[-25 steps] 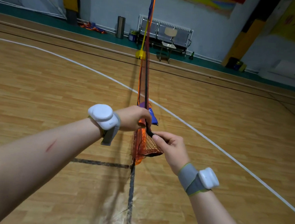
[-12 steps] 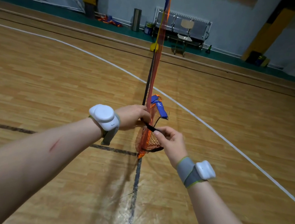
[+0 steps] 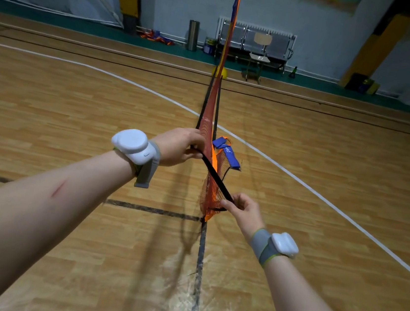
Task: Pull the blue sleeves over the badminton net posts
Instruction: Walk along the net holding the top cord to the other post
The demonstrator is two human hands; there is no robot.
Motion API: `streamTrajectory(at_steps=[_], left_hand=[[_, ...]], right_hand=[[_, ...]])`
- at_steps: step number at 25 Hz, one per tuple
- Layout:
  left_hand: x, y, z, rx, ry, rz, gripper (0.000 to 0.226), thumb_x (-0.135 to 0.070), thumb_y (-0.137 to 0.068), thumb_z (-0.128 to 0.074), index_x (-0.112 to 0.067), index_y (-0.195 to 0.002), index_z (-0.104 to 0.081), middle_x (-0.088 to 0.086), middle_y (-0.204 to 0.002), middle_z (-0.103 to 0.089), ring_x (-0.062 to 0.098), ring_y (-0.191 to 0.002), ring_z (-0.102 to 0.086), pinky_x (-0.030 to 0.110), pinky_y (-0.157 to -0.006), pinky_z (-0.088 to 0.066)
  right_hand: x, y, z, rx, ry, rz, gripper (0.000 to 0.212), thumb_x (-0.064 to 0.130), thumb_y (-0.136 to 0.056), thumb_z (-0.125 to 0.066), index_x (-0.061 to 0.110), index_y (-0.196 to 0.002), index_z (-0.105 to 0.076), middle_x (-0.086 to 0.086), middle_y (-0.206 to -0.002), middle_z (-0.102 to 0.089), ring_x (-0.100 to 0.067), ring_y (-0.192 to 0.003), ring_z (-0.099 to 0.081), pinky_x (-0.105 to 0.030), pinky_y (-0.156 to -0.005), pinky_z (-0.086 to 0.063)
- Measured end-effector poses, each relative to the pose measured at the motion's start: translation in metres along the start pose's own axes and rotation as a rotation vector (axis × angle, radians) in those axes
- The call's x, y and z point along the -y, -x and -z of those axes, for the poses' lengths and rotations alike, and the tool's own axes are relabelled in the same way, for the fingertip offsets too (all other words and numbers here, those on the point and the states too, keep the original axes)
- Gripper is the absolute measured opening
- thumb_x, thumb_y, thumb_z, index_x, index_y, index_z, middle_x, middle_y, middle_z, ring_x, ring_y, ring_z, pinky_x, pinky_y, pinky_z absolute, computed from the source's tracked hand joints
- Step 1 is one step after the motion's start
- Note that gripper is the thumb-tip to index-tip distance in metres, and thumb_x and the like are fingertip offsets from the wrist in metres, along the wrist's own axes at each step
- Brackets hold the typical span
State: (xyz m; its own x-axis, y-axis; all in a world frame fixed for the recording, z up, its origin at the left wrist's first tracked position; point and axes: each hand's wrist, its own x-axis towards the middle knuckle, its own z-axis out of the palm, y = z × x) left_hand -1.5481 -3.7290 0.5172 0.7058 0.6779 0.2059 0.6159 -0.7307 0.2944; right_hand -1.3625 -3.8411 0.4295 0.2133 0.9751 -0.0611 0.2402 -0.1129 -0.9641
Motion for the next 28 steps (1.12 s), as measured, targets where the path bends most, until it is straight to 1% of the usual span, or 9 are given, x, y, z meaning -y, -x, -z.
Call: streamTrajectory(at_steps=[2, 4, 6, 10, 12, 16, 23, 25, 28], left_hand=[[0.013, 0.012, 0.004, 0.032, -0.022, 0.034, 0.016, -0.019, -0.089, -0.057, -0.006, -0.097, -0.061, 0.002, -0.099, -0.053, 0.015, -0.086, -0.049, 0.022, -0.076, -0.039], [0.025, 0.018, 0.004, 0.059, -0.029, 0.070, 0.017, -0.019, -0.089, -0.056, -0.005, -0.097, -0.060, 0.007, -0.103, -0.056, 0.021, -0.090, -0.054, 0.029, -0.079, -0.042], [0.032, 0.022, 0.003, 0.078, -0.038, 0.077, 0.018, -0.021, -0.089, -0.056, -0.004, -0.097, -0.059, 0.010, -0.105, -0.056, 0.025, -0.094, -0.055, 0.030, -0.078, -0.041], [0.026, 0.021, -0.003, 0.115, -0.028, 0.066, 0.019, -0.022, -0.088, -0.059, -0.006, -0.097, -0.059, 0.009, -0.105, -0.057, 0.021, -0.091, -0.053, 0.027, -0.075, -0.037], [0.021, 0.022, -0.007, 0.114, 0.005, 0.047, 0.019, -0.021, -0.086, -0.061, -0.006, -0.099, -0.061, 0.009, -0.107, -0.058, 0.022, -0.094, -0.055, 0.028, -0.077, -0.040], [0.006, 0.028, -0.006, 0.125, 0.017, 0.000, 0.027, -0.015, -0.087, -0.060, -0.009, -0.113, -0.061, 0.006, -0.120, -0.058, 0.022, -0.111, -0.055, 0.030, -0.093, -0.043], [-0.013, 0.052, -0.009, 0.172, 0.016, -0.152, 0.038, -0.010, -0.088, -0.057, -0.016, -0.125, -0.051, 0.000, -0.133, -0.049, 0.018, -0.123, -0.047, 0.035, -0.105, -0.037], [-0.013, 0.055, -0.008, 0.205, -0.001, -0.180, 0.036, -0.010, -0.088, -0.056, -0.016, -0.124, -0.052, 0.001, -0.131, -0.052, 0.017, -0.123, -0.047, 0.032, -0.104, -0.036], [-0.012, 0.057, -0.008, 0.264, 0.005, -0.178, 0.025, -0.014, -0.089, -0.057, -0.016, -0.114, -0.061, 0.000, -0.122, -0.059, 0.017, -0.113, -0.054, 0.029, -0.097, -0.041]], right_hand=[[0.003, 0.008, -0.006, 0.002, -0.033, 0.019, 0.018, -0.004, -0.083, -0.060, 0.006, -0.071, -0.052, 0.003, -0.058, -0.055, 0.006, -0.044, -0.053, -0.004, -0.048, -0.039], [0.006, 0.014, -0.010, -0.005, -0.067, 0.042, 0.003, -0.001, -0.084, -0.060, 0.001, -0.085, -0.062, -0.002, -0.069, -0.061, 0.008, -0.052, -0.056, -0.005, -0.054, -0.043], [0.018, 0.026, -0.013, -0.036, -0.091, 0.084, 0.011, 0.002, -0.084, -0.061, 0.005, -0.093, -0.068, -0.006, -0.078, -0.064, 0.007, -0.058, -0.058, -0.006, -0.059, -0.046], [0.043, 0.045, -0.019, -0.023, -0.077, 0.183, 0.020, 0.004, -0.082, -0.064, 0.023, -0.081, -0.072, -0.014, -0.083, -0.068, -0.003, -0.068, -0.060, -0.011, -0.063, -0.050], [0.049, 0.052, -0.023, -0.006, -0.057, 0.217, 0.025, 0.005, -0.082, -0.065, 0.029, -0.077, -0.072, -0.011, -0.083, -0.071, -0.006, -0.072, -0.060, -0.013, -0.065, -0.050], [0.048, 0.059, -0.029, 0.003, -0.022, 0.235, 0.030, 0.008, -0.081, -0.067, 0.038, -0.074, -0.073, 0.012, -0.077, -0.072, -0.007, -0.082, -0.064, -0.017, -0.075, -0.052], [0.034, 0.056, -0.038, -0.013, -0.080, 0.159, 0.026, 0.006, -0.081, -0.066, 0.031, -0.078, -0.073, 0.006, -0.081, -0.071, -0.011, -0.085, -0.063, -0.022, -0.078, -0.048], [0.033, 0.054, -0.041, -0.006, -0.083, 0.153, 0.026, 0.005, -0.082, -0.065, 0.030, -0.079, -0.073, 0.003, -0.084, -0.070, -0.015, -0.088, -0.063, -0.025, -0.080, -0.048], [0.032, 0.054, -0.046, 0.004, -0.073, 0.151, 0.027, 0.004, -0.083, -0.064, 0.030, -0.081, -0.070, 0.006, -0.082, -0.069, -0.009, -0.082, -0.061, -0.020, -0.077, -0.046]])
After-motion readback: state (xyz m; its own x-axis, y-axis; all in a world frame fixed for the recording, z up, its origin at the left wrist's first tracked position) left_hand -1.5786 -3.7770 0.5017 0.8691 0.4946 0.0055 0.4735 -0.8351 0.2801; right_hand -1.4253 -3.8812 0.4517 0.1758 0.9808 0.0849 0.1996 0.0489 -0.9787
